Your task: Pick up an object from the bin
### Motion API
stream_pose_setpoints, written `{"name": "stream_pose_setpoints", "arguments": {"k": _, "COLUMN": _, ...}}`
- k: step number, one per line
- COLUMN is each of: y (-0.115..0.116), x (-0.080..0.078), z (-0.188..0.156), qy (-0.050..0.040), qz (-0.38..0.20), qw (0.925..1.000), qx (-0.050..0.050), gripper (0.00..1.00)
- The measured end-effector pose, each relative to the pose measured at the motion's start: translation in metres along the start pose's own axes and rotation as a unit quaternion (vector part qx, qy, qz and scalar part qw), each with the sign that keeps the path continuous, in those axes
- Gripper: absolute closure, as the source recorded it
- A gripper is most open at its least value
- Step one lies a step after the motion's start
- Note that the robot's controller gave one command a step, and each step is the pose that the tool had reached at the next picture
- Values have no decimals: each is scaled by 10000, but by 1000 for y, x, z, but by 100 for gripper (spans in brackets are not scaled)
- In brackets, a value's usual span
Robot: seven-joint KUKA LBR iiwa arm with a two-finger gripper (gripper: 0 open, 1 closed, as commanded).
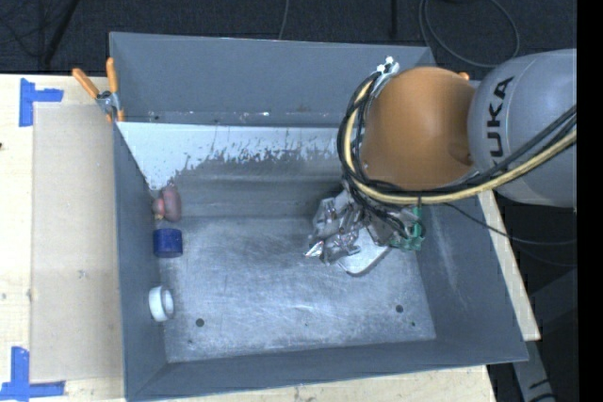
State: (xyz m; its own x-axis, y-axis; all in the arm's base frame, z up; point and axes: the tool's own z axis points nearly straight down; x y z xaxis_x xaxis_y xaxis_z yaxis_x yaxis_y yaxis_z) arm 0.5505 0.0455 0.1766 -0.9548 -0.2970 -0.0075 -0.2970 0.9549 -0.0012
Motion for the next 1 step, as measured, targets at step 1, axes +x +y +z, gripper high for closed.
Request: {"name": "stream_pose_setpoints", "arguments": {"k": 1, "y": 15, "x": 12, "z": -96, "qy": 15, "qz": -1788, "qw": 9839, "qx": -11, "gripper": 100}}
